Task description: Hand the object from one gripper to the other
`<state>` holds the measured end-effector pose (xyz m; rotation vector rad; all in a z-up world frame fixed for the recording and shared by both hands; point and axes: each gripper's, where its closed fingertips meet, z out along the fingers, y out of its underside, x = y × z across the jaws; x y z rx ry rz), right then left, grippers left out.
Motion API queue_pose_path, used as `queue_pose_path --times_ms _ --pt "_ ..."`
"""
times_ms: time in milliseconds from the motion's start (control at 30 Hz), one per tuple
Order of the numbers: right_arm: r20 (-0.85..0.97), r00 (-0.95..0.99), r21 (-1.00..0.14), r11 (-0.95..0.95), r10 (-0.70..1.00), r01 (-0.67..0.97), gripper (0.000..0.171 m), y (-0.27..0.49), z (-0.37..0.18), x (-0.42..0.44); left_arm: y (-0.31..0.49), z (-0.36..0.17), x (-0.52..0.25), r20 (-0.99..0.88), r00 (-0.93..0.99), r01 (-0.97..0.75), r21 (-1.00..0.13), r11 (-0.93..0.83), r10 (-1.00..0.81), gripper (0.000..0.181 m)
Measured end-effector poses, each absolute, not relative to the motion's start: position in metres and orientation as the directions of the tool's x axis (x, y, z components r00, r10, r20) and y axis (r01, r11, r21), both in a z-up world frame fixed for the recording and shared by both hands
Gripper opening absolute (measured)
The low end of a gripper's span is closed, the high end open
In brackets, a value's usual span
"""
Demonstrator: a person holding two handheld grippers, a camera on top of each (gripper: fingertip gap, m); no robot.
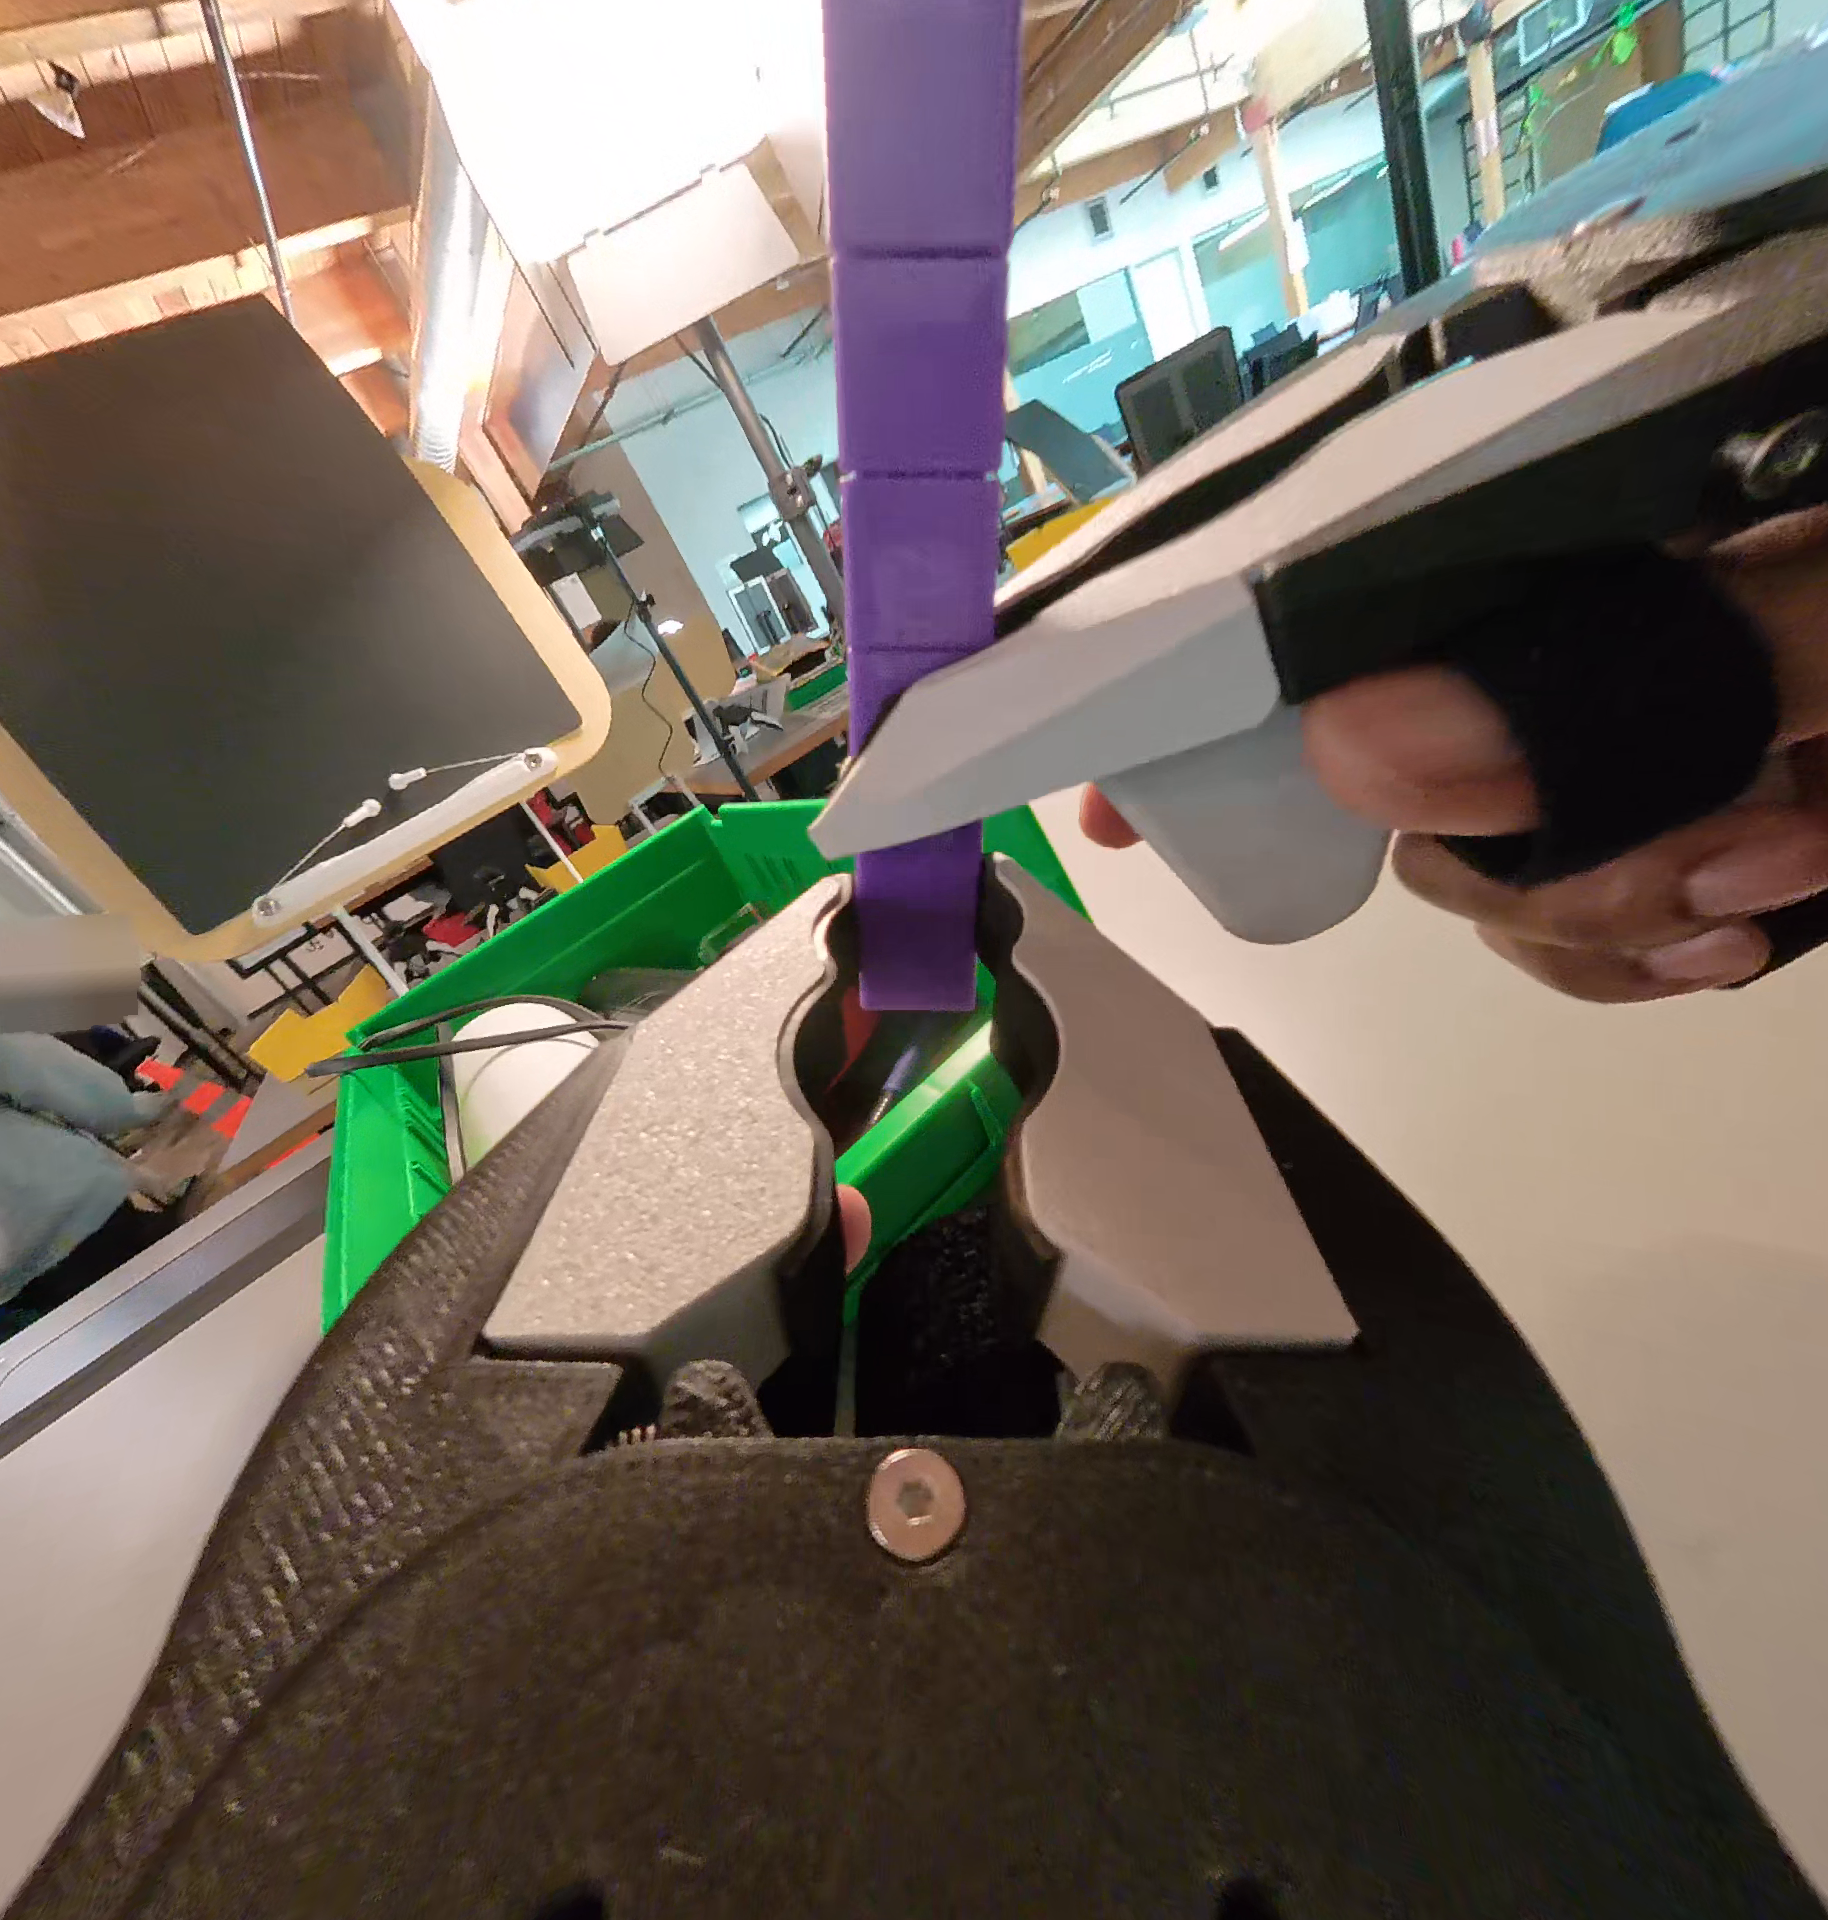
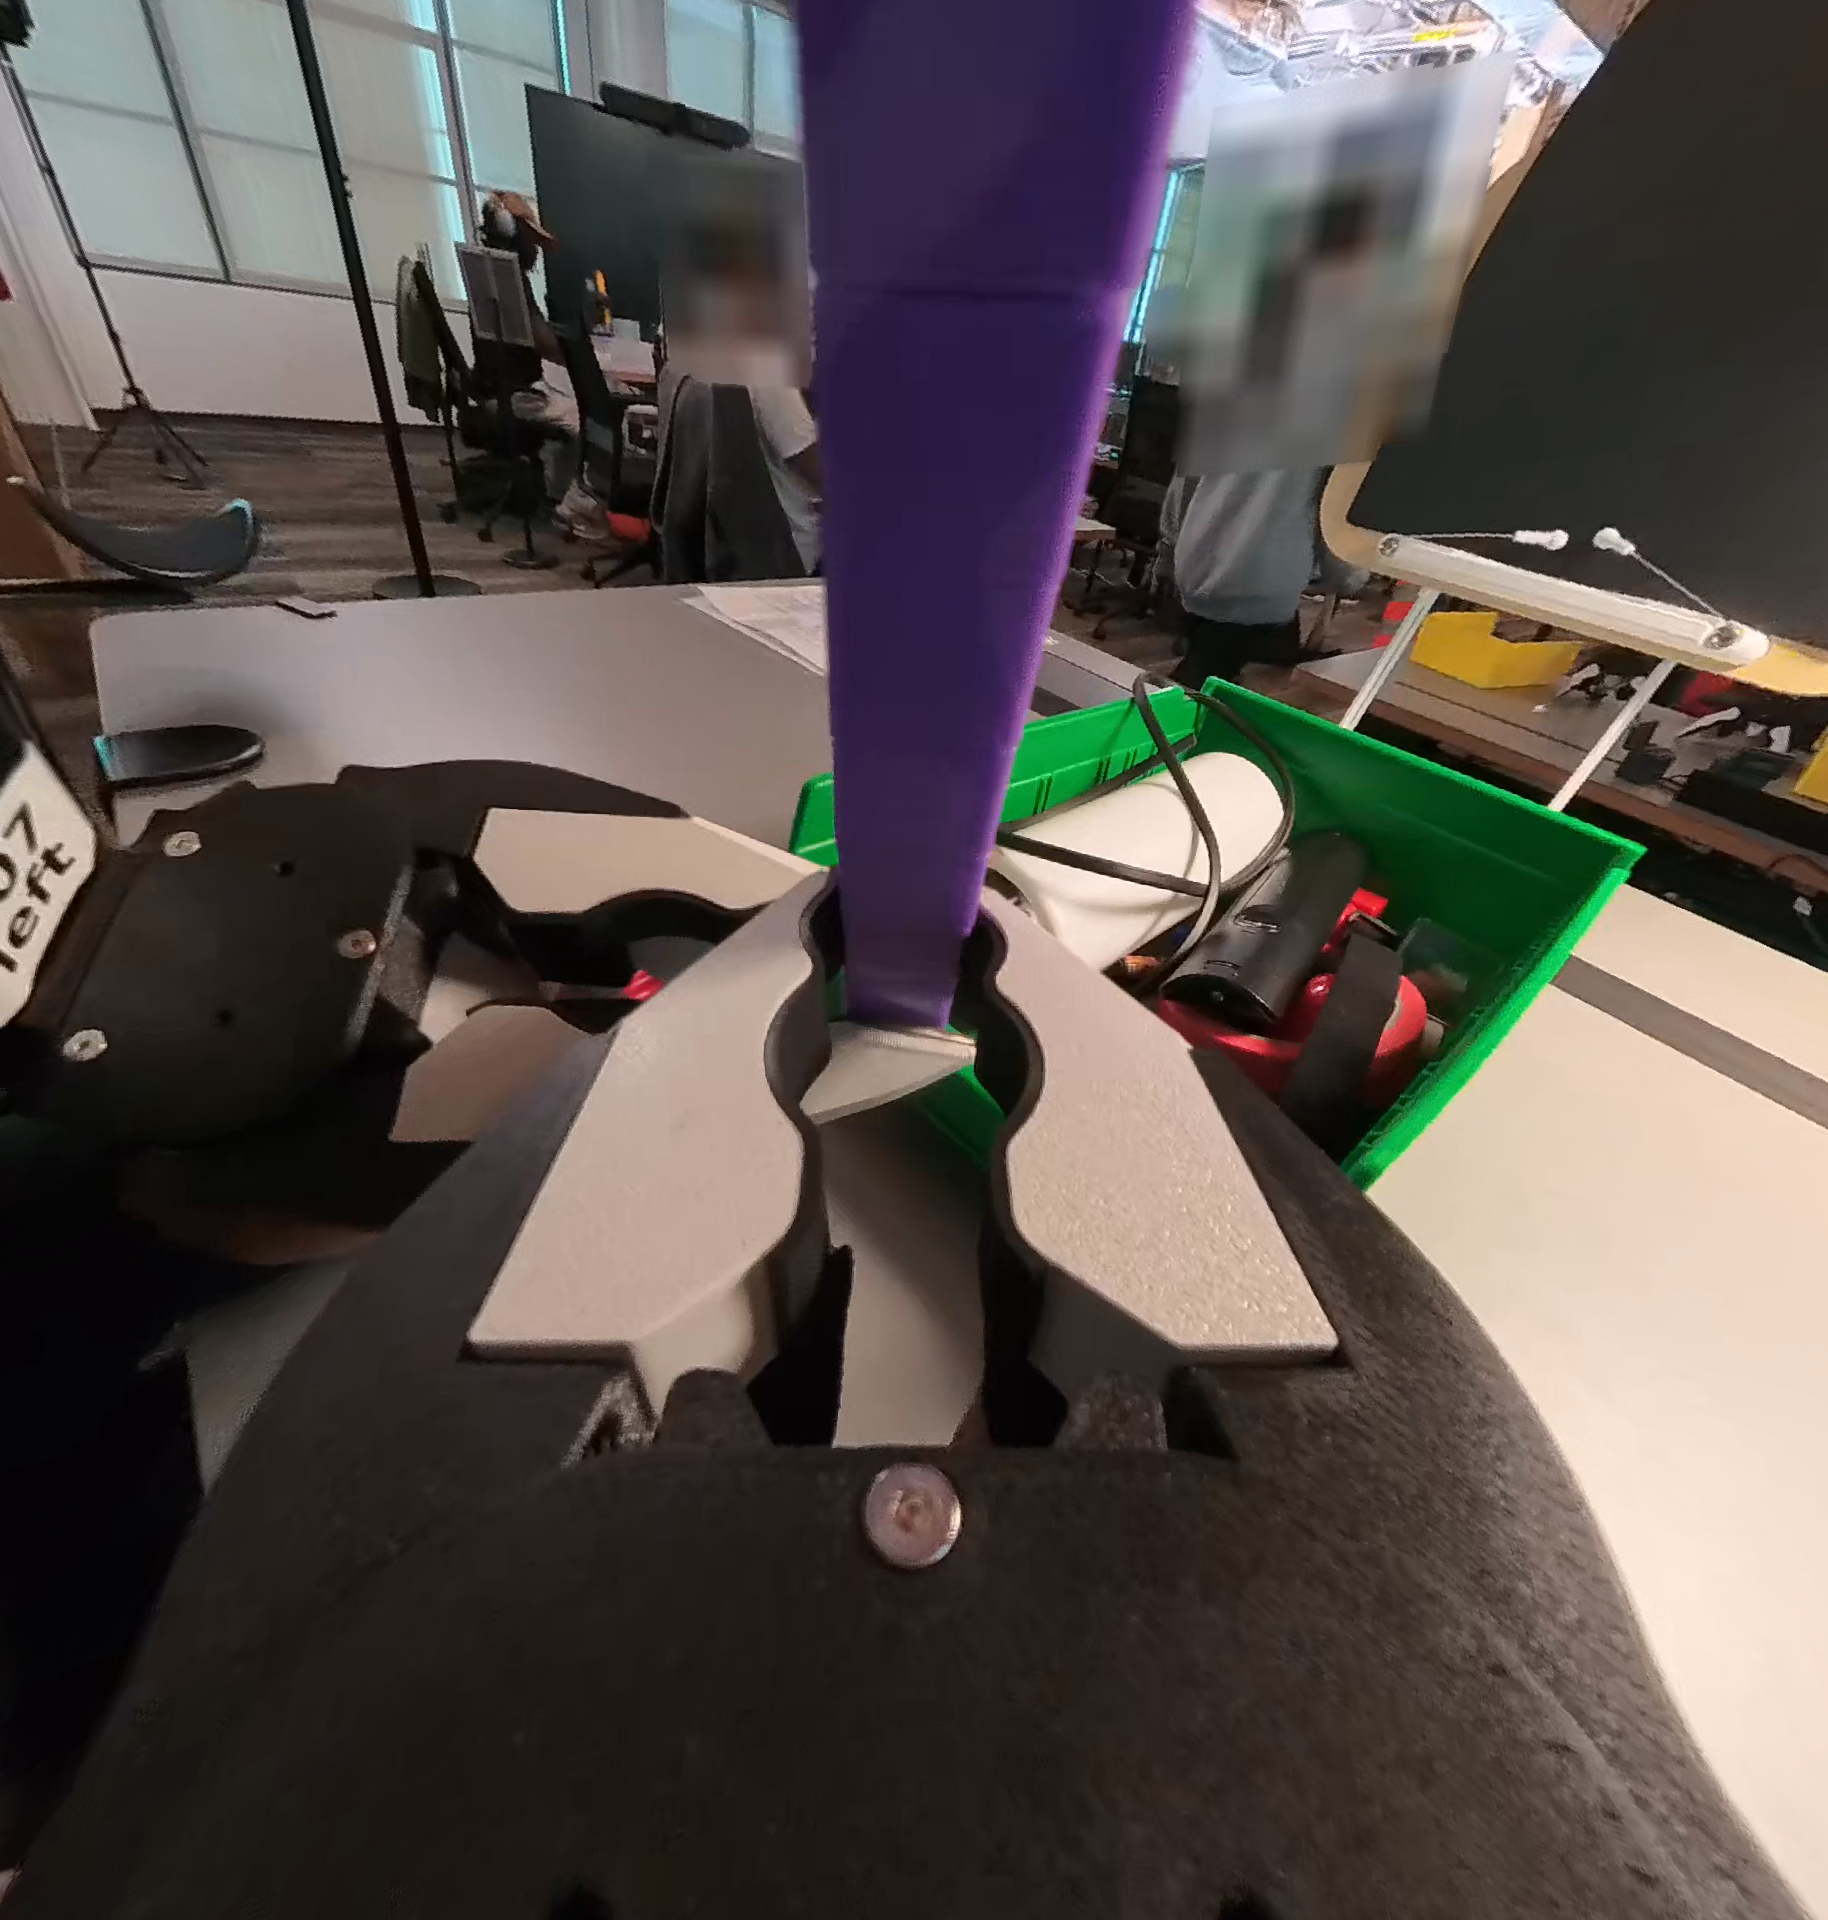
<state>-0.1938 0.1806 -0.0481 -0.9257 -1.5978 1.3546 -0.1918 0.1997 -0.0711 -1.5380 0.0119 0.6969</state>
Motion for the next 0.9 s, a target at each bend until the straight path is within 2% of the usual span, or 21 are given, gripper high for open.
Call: queue_pose_path --times_ms 100,300,367,467,600,700,900 --pt "0.122 -0.37 -0.991 0.134 0.921 0.006 0.023 0.184 -0.043 -0.193 0.203 -0.082 -0.197 -0.437 0.808 -0.399 -0.899 -0.18 0.395 0.025" --pt "0.117 -0.373 -0.991 0.134 0.92 0.019 0.023 0.185 -0.044 -0.193 0.203 -0.084 -0.196 -0.426 0.822 -0.388 -0.905 -0.176 0.378 0.021" --pt "0.126 -0.352 -0.988 0.149 0.927 0.038 0.022 0.191 -0.047 -0.195 0.204 -0.085 -0.198 -0.403 0.836 -0.363 -0.915 -0.174 0.372 0.026" --pt "0.158 -0.291 -0.979 0.187 0.944 0.075 0.022 0.208 -0.052 -0.197 0.199 -0.074 -0.198 -0.3 0.886 -0.289 -0.953 -0.085 0.354 0.044" --pt "0.167 -0.278 -0.964 0.216 0.946 0.155 0.022 0.221 -0.064 -0.198 0.186 -0.047 -0.195 -0.13 0.948 -0.17 -0.978 0.117 0.289 0.047" --pt "0.184 -0.336 -0.948 0.257 0.924 0.188 0.022 0.214 -0.075 -0.197 0.179 -0.029 -0.179 -0.103 0.977 -0.147 -0.96 0.238 0.188 0.049" --pt "0.264 -0.431 -0.891 0.389 0.863 0.233 0.023 0.192 -0.097 -0.193 0.187 -0.039 -0.158 -0.213 0.971 -0.229 -0.958 0.171 0.105 0.047"
